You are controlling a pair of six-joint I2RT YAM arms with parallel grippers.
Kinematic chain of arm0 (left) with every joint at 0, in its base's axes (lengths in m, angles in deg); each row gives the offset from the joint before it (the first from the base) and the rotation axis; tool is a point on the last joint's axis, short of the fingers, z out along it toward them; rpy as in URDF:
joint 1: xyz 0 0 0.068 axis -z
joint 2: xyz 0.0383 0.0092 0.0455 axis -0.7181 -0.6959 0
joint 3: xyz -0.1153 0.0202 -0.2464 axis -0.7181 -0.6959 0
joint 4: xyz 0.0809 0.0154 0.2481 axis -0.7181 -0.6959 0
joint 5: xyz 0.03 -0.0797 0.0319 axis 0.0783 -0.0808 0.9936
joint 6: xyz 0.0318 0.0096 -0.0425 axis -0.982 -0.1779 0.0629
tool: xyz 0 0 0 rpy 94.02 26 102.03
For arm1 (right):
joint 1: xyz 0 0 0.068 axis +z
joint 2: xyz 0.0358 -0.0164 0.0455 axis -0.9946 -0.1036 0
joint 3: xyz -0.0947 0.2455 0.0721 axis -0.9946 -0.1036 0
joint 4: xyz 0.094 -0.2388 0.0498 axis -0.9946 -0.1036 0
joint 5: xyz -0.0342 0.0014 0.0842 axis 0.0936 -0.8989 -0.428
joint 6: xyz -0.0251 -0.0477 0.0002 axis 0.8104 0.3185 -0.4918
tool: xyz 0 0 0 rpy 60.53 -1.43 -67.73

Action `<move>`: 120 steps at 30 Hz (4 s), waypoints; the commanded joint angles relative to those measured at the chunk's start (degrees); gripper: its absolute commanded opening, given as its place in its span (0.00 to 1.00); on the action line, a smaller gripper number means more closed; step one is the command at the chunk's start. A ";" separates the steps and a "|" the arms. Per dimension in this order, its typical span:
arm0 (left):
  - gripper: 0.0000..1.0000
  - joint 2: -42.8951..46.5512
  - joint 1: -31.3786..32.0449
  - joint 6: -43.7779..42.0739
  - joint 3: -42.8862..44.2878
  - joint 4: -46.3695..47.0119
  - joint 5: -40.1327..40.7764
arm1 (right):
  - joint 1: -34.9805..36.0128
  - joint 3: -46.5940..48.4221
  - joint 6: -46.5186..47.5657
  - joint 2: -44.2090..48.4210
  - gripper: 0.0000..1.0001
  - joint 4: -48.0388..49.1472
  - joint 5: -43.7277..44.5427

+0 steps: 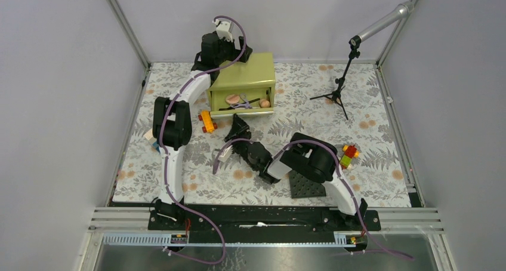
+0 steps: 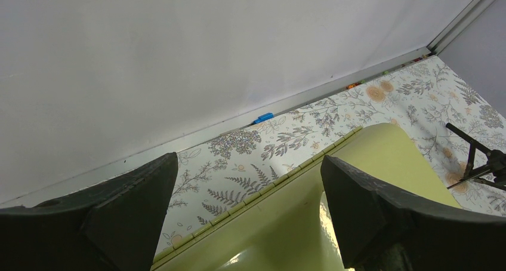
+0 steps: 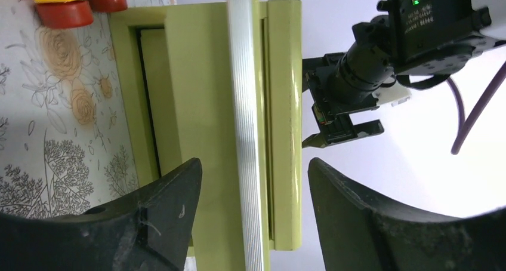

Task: Organize the makeup
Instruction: Open the drawer in the storage box, then pick up the makeup from the center of the board, then place the makeup in the drawer.

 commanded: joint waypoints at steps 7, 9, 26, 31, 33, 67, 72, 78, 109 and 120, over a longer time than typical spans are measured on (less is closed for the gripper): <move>0.96 -4.21 -0.20 3.16 -0.99 -9.64 -0.99 | 0.44 -3.37 -42.48 28.58 0.82 -37.30 -6.40; 0.96 -4.24 -0.20 3.33 -0.85 -9.69 -1.15 | 0.43 -4.07 -54.34 33.06 0.84 -42.80 -8.02; 0.96 -4.06 -0.20 4.26 -0.41 -9.73 -1.92 | -30.95 10.90 -133.70 39.25 1.00 -116.99 -6.56; 0.96 -4.27 -0.11 4.58 -0.35 -9.64 -2.13 | -32.25 7.86 -143.51 41.64 1.00 -118.78 -0.95; 0.96 -4.24 -0.03 4.61 -0.25 -9.65 -2.16 | -33.13 7.37 -148.54 41.33 1.00 -119.98 -0.36; 0.95 -4.76 1.21 4.74 0.16 -9.96 -2.77 | -56.15 -4.27 -164.04 34.83 0.76 -112.15 -5.78; 0.95 -4.72 1.21 4.66 0.16 -9.99 -2.79 | -56.16 -3.74 -163.36 32.82 0.54 -112.26 -5.70; 0.95 -4.70 1.21 4.43 0.07 -10.09 -2.51 | -56.16 -3.86 -162.57 30.69 0.03 -112.51 -5.87; 0.95 -2.76 1.03 5.67 0.01 -10.93 -3.90 | -48.38 -0.63 -125.54 46.55 0.00 -68.21 -37.45; 0.96 -1.96 0.65 6.07 3.00 -12.25 -5.67 | -37.14 6.23 -99.48 43.28 0.00 -48.49 -54.85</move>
